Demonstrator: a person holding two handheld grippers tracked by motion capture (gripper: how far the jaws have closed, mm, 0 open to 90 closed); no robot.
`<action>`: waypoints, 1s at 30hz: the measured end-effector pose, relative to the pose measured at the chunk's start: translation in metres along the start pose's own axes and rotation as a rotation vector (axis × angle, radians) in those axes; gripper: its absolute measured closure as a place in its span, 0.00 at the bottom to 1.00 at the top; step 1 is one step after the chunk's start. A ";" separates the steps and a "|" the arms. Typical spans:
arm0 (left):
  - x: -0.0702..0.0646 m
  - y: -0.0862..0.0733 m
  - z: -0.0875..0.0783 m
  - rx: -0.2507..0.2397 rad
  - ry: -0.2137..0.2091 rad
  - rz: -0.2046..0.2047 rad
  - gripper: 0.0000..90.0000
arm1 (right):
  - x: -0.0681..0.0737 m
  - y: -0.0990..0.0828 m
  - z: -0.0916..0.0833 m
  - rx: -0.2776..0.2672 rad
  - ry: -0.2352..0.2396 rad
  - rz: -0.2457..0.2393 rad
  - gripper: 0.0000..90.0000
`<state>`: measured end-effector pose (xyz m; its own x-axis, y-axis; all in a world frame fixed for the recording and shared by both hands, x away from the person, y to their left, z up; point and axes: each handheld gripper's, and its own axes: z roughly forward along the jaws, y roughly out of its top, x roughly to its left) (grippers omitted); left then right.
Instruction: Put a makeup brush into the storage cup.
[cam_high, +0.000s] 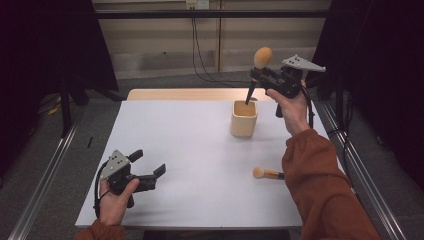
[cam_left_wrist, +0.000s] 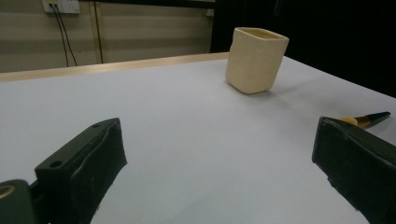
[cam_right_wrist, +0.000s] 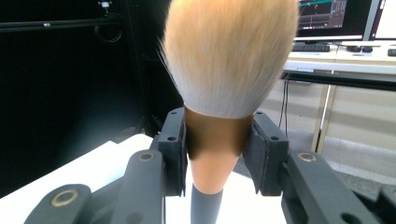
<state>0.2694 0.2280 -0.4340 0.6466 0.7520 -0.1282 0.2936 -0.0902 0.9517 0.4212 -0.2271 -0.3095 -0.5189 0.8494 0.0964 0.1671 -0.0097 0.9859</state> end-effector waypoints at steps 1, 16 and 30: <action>0.000 0.000 0.000 -0.001 0.003 0.004 0.03 | 0.000 -0.001 0.002 0.003 0.000 -0.003 0.70; 0.002 -0.001 -0.008 -0.005 0.021 0.005 0.03 | 0.000 -0.034 0.009 0.047 -0.002 0.019 0.70; -0.001 -0.001 -0.007 0.011 0.018 0.020 0.03 | -0.003 -0.055 0.012 0.078 -0.007 0.017 0.70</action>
<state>0.2635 0.2321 -0.4329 0.6399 0.7615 -0.1037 0.2882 -0.1126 0.9509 0.4237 -0.2228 -0.3657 -0.5100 0.8529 0.1115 0.2410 0.0173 0.9704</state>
